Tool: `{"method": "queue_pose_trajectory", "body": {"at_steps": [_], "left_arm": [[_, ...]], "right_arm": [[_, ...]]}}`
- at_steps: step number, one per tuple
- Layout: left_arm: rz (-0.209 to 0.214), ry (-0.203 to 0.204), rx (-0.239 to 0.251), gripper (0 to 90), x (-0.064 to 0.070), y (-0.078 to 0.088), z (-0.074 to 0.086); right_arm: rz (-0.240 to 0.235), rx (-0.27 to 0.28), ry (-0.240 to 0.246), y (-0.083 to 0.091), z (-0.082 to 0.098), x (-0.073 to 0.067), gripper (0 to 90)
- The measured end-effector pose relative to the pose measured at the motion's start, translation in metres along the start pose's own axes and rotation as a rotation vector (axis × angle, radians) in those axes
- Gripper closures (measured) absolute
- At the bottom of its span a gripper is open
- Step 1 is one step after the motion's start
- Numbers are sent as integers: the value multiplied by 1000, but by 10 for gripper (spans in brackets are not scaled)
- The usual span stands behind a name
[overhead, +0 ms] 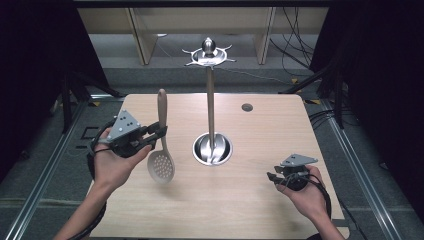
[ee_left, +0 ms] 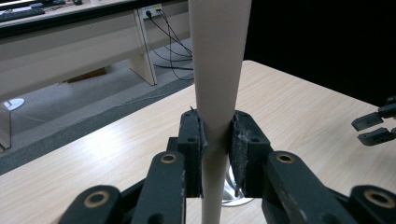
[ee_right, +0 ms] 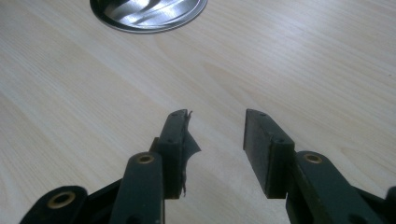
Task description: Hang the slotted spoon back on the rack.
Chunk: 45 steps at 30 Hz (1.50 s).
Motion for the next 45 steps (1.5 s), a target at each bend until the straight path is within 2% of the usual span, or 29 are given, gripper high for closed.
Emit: {"method": "queue_pose_trajectory", "body": {"at_steps": [5,7,8,11,18,22,26,28,29,35,36,38,39,42,43,45], "left_arm": [[10,-13,-1,745,-2,-4,-4],[16,-12,-5,745,-4,-5,-5],[17,-6,-2,745,-4,-6,-6],[28,-16,-8,745,-7,-8,-8],[43,-20,-6,745,-10,-11,-14],[54,-24,3,745,-11,-12,-19],[58,-43,7,744,-12,-14,-23],[61,-30,3,745,-12,-14,-25],[60,-31,5,744,-13,-14,-26],[63,-28,10,744,-14,-16,-29],[61,-38,16,745,-15,-17,-31],[65,-25,11,745,-15,-17,-32],[66,-22,11,745,-16,-17,-33],[69,-37,22,745,-18,-19,-36],[69,-36,21,744,-18,-19,-37],[73,-36,21,744,-18,-20,-38]], "right_arm": [[3,6,-5,1,0,-1,608],[7,12,15,0,0,0,608],[4,6,-7,1,0,-1,608],[8,15,22,0,0,1,607],[7,12,13,0,0,0,606],[3,3,-8,1,0,-1,605],[5,5,-2,1,0,-1,605],[5,4,-9,1,0,-1,605],[11,15,15,0,0,0,604],[8,10,10,0,0,0,603],[5,4,1,1,0,0,603],[7,2,-4,1,0,-1,603],[12,15,16,0,0,0,603],[11,15,20,0,0,1,603],[7,3,-6,1,0,-1,603],[7,3,-5,1,0,-1,603]]}}
Point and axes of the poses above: each handheld gripper's, and its own axes: y roughly backward along the jaws, z roughly out of its underside, x roughly to its right, the point moved 2 cm from there along -y, roughly forward along the jaws, and after that the axes turned 1 degree about -y, right-handed, at the moved point
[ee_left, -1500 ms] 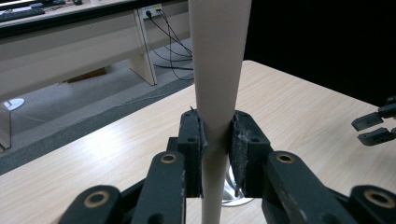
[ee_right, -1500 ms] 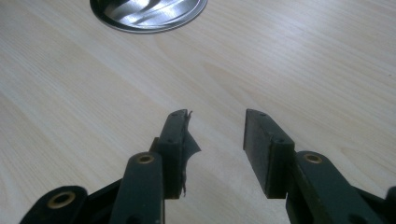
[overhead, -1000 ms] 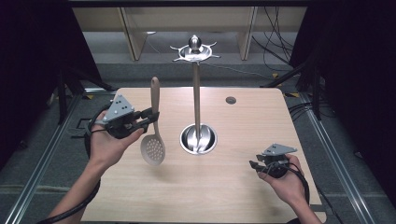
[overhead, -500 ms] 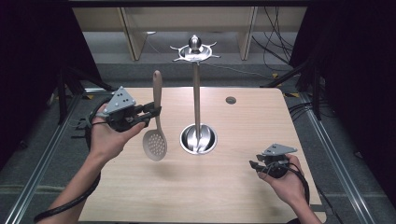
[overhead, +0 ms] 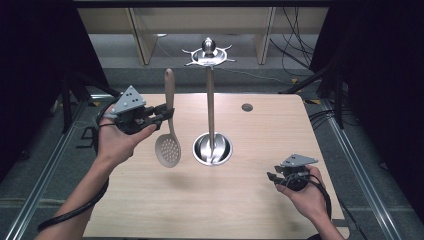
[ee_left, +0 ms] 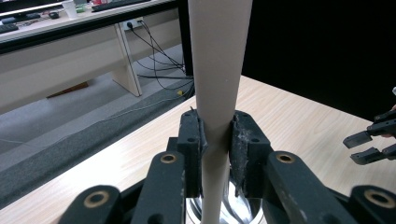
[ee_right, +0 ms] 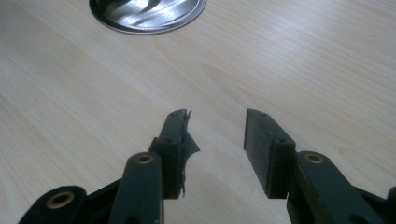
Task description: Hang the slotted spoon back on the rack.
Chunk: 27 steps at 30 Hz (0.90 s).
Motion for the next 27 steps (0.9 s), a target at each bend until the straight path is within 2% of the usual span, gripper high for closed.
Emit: {"method": "queue_pose_trajectory", "body": {"at_steps": [1,2,3,4,6,8,12,13,20,22,27], "left_arm": [[0,-1,1,744,0,0,0],[0,-2,-2,744,0,-1,-1],[5,12,-5,744,1,-1,-1],[3,-1,-1,744,0,-2,-2],[12,9,-7,744,1,-3,-3],[9,-3,-2,744,0,-4,-5],[14,3,-2,744,1,-6,-7],[15,3,-2,744,0,-6,-7],[22,11,-4,744,-1,-9,-10],[23,10,-6,744,-1,-9,-11],[29,16,0,744,-3,-9,-13]], "right_arm": [[0,0,0,0,0,0,603],[5,12,23,-1,0,1,603],[5,11,20,-1,0,1,603],[6,10,12,-1,1,0,602],[1,7,16,-1,0,1,602],[3,11,16,-1,1,1,602],[5,10,21,-1,1,1,602],[0,-4,-5,0,0,-1,602],[4,8,20,-1,1,1,601],[1,-1,1,0,0,0,600],[1,1,3,0,0,0,600]]}}
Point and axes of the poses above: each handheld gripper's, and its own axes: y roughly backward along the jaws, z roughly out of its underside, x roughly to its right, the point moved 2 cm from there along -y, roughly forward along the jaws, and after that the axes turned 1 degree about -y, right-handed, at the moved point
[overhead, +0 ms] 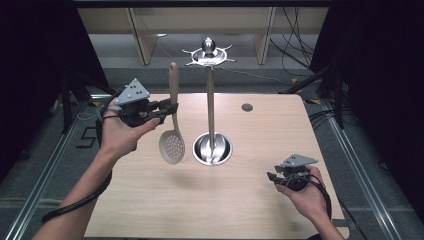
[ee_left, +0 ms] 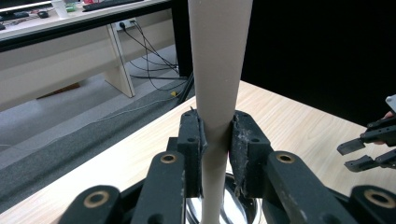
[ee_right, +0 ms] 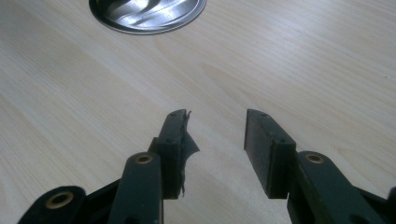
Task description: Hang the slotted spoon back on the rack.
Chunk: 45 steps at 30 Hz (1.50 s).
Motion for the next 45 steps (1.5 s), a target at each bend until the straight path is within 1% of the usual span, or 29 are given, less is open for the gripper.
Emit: {"method": "queue_pose_trajectory", "body": {"at_steps": [10,11,13,18,19,20,21,23,24,26,27,30,31,32,33,34,36,38,40,45], "left_arm": [[6,-1,-6,744,-1,-2,-2],[7,-1,-7,744,-1,-3,-3],[8,1,-8,744,-2,-3,-3],[12,5,-9,744,-3,-4,-4],[13,5,-10,744,-3,-4,-4],[13,5,-10,744,-3,-5,-4],[14,4,-12,744,-4,-5,-5],[15,3,-13,744,-4,-5,-5],[16,2,-13,744,-4,-5,-6],[17,3,-12,744,-4,-5,-7],[18,3,-12,744,-4,-5,-7],[22,3,-13,744,-4,-6,-8],[24,3,-15,744,-4,-6,-8],[24,1,-18,744,-4,-6,-9],[26,0,-18,744,-3,-7,-9],[27,0,-18,744,-3,-7,-9],[30,0,-20,744,-3,-8,-9],[33,2,-24,744,-3,-9,-9],[34,1,-25,744,-3,-10,-9],[34,-1,-32,744,-3,-12,-9]], "right_arm": [[1,1,0,0,0,0,598],[6,10,19,-1,0,1,598],[6,11,20,-1,0,1,598],[5,9,18,-1,0,1,597],[1,0,0,0,0,0,597],[5,9,17,-1,0,1,597],[6,11,21,-1,0,1,597],[1,0,-1,0,0,0,597],[5,11,20,-1,0,1,597],[6,10,19,-1,0,1,597],[1,0,-1,0,0,0,597],[1,0,0,0,0,0,597],[7,11,22,-1,0,1,597],[6,10,20,-1,0,1,596],[1,-2,0,0,0,0,597],[-1,-3,7,0,0,0,597],[2,0,0,0,0,0,596],[-1,-3,8,0,0,0,596],[-2,0,0,0,0,0,596],[-1,2,1,0,0,0,596]]}}
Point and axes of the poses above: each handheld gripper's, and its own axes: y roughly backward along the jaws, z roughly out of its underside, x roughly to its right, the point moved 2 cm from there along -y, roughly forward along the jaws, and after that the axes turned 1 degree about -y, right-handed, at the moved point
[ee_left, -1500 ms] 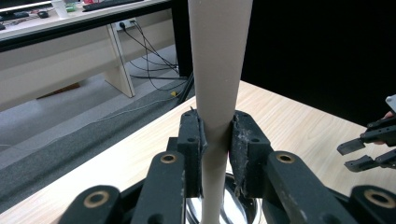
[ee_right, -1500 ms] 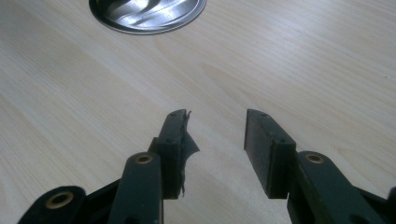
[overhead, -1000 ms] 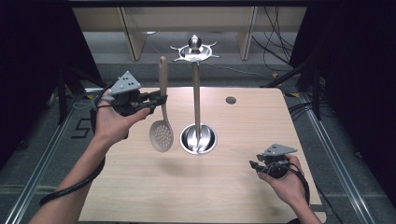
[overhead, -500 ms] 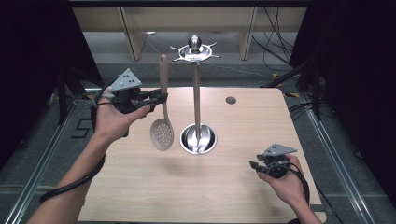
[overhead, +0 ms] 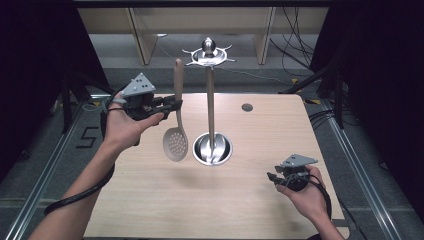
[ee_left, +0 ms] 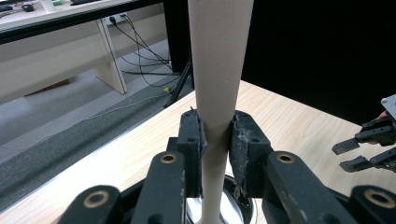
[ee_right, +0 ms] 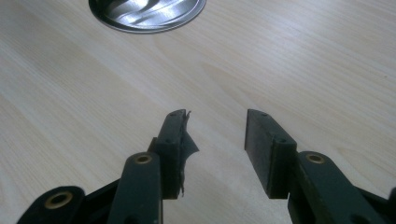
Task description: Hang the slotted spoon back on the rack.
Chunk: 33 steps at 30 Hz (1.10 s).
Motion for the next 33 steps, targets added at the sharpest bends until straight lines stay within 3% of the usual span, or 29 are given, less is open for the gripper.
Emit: {"method": "queue_pose_trajectory", "body": {"at_steps": [20,23,24,33], "left_arm": [[15,1,-20,744,-1,-5,-2],[24,12,-27,744,-1,-7,-2],[25,11,-29,744,-1,-7,-2],[36,15,-41,744,-2,-11,-3]], "right_arm": [[-7,-12,-11,0,1,-1,596],[0,1,9,-2,1,0,595],[-6,-14,-13,0,1,-1,595],[3,-3,9,-1,1,0,595]]}}
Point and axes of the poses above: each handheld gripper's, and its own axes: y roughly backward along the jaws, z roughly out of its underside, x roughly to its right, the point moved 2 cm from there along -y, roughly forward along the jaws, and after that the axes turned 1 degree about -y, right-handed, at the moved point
